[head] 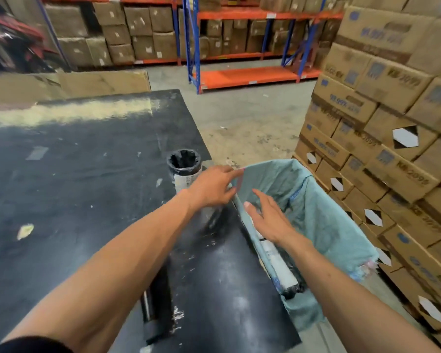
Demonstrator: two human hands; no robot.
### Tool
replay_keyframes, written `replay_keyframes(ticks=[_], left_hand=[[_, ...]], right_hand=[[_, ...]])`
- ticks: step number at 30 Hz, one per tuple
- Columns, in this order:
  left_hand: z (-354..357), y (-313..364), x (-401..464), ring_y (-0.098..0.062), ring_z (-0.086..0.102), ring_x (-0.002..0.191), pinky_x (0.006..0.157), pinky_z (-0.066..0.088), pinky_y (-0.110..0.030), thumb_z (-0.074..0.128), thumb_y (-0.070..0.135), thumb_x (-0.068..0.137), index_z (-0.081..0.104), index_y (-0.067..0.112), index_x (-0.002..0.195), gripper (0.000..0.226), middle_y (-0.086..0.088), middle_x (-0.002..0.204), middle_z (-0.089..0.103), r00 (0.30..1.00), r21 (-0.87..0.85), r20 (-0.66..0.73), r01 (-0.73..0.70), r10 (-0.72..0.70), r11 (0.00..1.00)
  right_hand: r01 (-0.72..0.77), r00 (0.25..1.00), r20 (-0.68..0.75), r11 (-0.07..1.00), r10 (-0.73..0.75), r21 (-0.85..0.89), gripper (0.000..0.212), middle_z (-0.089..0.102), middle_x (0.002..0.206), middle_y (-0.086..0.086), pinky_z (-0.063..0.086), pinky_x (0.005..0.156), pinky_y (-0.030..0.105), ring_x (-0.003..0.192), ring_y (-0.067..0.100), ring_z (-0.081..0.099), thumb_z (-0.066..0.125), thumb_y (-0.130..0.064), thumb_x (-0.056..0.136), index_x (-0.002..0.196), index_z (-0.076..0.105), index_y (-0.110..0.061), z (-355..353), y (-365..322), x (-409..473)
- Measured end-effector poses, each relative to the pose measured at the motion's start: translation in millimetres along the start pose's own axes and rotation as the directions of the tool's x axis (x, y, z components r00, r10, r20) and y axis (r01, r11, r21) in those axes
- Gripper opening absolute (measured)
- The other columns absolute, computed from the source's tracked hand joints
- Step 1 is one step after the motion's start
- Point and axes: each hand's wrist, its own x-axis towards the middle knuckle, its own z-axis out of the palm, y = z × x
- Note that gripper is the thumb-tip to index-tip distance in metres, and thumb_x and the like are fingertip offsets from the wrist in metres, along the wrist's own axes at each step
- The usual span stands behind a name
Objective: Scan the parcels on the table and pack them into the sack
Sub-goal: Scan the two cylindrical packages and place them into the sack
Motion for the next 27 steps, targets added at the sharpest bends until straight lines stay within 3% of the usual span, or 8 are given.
replay_keyframes(ticks=[2, 4, 8, 12, 15, 21, 25, 27], left_hand=[[-24, -17, -2, -0.033, 0.056, 0.125, 0.112, 0.031, -0.054, 0.060, 0.041, 0.083, 0.052, 0.022, 0.145, 0.065, -0.011, 0.133, 0.060, 0.994, 0.178, 0.027, -0.113, 0.110, 0.978], [-48, -33, -6, -0.028, 0.029, 0.147, 0.118, 0.005, -0.064, 0.067, 0.050, 0.083, 0.035, 0.033, 0.154, 0.080, -0.010, 0.155, 0.037, 0.979, 0.340, 0.197, -0.110, 0.044, 0.934], [-72, -62, -12, -0.039, -0.008, 0.153, 0.114, -0.002, -0.074, 0.077, 0.050, 0.078, 0.017, 0.051, 0.155, 0.098, -0.005, 0.168, -0.003, 0.908, 0.405, 0.385, -0.007, -0.163, 0.914], [-80, -66, -17, -0.037, 0.011, 0.149, 0.114, 0.026, -0.066, 0.081, 0.032, 0.078, 0.030, 0.051, 0.152, 0.091, -0.007, 0.165, 0.006, 0.898, 0.402, 0.419, -0.050, -0.135, 0.914], [-92, -72, -27, -0.035, 0.025, 0.136, 0.097, 0.049, -0.054, 0.082, 0.021, 0.077, 0.035, 0.047, 0.147, 0.088, -0.007, 0.153, 0.017, 0.886, 0.417, 0.448, -0.087, -0.122, 0.905], [-100, -113, -70, -0.037, 0.040, 0.118, 0.091, 0.051, -0.050, 0.082, 0.031, 0.077, 0.040, 0.047, 0.142, 0.080, -0.008, 0.133, 0.029, 0.934, 0.256, 0.306, 0.105, -0.184, 0.961], [-87, -153, -114, -0.036, 0.046, 0.108, 0.098, 0.047, -0.051, 0.086, 0.040, 0.070, 0.047, 0.050, 0.137, 0.079, 0.000, 0.115, 0.030, 0.944, -0.051, 0.150, 0.305, -0.295, 0.951], [-83, -169, -135, -0.035, 0.047, 0.110, 0.103, 0.045, -0.049, 0.088, 0.039, 0.066, 0.051, 0.049, 0.135, 0.079, -0.002, 0.117, 0.034, 0.934, -0.185, 0.075, 0.356, -0.348, 0.916]], right_hand=[[0.045, 0.999, -0.013, 0.999, -0.045, -0.010, 0.067, 0.033, 0.167, 0.005, 0.028, 0.124, 0.042, 0.155, 0.026, 0.031, 0.041, -0.060, 0.106, 0.165, 0.026, -0.030, 10, -33, -9], [0.086, 0.996, -0.003, 0.996, -0.087, -0.018, 0.068, 0.036, 0.164, 0.005, 0.033, 0.122, 0.044, 0.150, 0.026, 0.040, 0.042, -0.064, 0.105, 0.163, 0.028, -0.033, 24, -65, -21], [0.118, 0.984, 0.146, 0.988, -0.102, -0.102, 0.075, 0.039, 0.161, 0.003, 0.040, 0.115, 0.051, 0.139, 0.028, 0.053, 0.037, -0.079, 0.096, 0.160, 0.024, -0.041, 55, -121, -45], [0.109, 0.969, 0.239, 0.980, -0.067, -0.166, 0.091, 0.044, 0.158, 0.004, 0.041, 0.112, 0.056, 0.139, 0.032, 0.052, 0.035, -0.092, 0.085, 0.160, 0.022, -0.042, 81, -160, -63], [0.067, 0.952, 0.306, 0.984, -0.014, -0.163, 0.101, 0.044, 0.155, 0.009, 0.041, 0.113, 0.055, 0.143, 0.033, 0.048, 0.041, -0.097, 0.077, 0.160, 0.021, -0.042, 101, -176, -78], [-0.010, 0.932, 0.358, 0.989, 0.062, -0.146, 0.108, 0.049, 0.151, 0.012, 0.046, 0.110, 0.047, 0.136, 0.035, 0.053, 0.067, -0.086, 0.069, 0.158, 0.023, -0.044, 129, -186, -92], [-0.103, 0.936, 0.342, 0.994, 0.081, 0.047, 0.079, 0.059, 0.134, 0.006, 0.054, 0.079, 0.030, 0.100, 0.021, 0.065, 0.076, -0.050, 0.077, 0.148, 0.043, -0.041, 141, -189, -89], [-0.098, 0.959, 0.280, 0.984, 0.053, 0.149, 0.064, 0.067, 0.123, -0.002, 0.050, 0.076, 0.024, 0.097, 0.014, 0.066, 0.076, -0.037, 0.081, 0.141, 0.053, -0.036, 137, -194, -86]])
